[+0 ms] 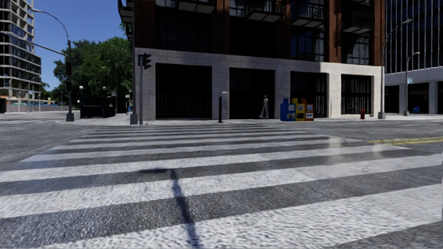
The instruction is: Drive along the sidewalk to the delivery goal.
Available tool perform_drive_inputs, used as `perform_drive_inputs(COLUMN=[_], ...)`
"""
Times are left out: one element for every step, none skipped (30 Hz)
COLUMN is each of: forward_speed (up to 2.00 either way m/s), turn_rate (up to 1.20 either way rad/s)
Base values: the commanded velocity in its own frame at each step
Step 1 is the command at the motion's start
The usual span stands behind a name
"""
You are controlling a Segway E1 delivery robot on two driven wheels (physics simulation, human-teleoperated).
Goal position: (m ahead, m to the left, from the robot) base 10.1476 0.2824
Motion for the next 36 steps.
perform_drive_inputs(forward_speed=[1.84,1.84,1.84,1.82,1.80,1.79,1.79,1.78,1.78,1.78,1.78,1.78,1.78,1.78,1.78,1.78,1.78,1.78,1.78,1.78,1.78,1.78,1.78,1.78,1.78,1.78,1.78,1.78,1.78,1.78,1.78,1.78,1.78,1.78,1.78,1.78], turn_rate=[0.00,0.00,0.00,0.00,0.00,0.00,0.00,0.00,0.00,0.00,0.00,0.00,0.00,0.00,0.00,0.00,0.00,0.00,0.00,0.00,0.00,0.00,0.00,0.00,0.00,0.00,0.00,0.00,0.00,0.00,0.00,0.00,0.00,0.00,0.00,0.00])
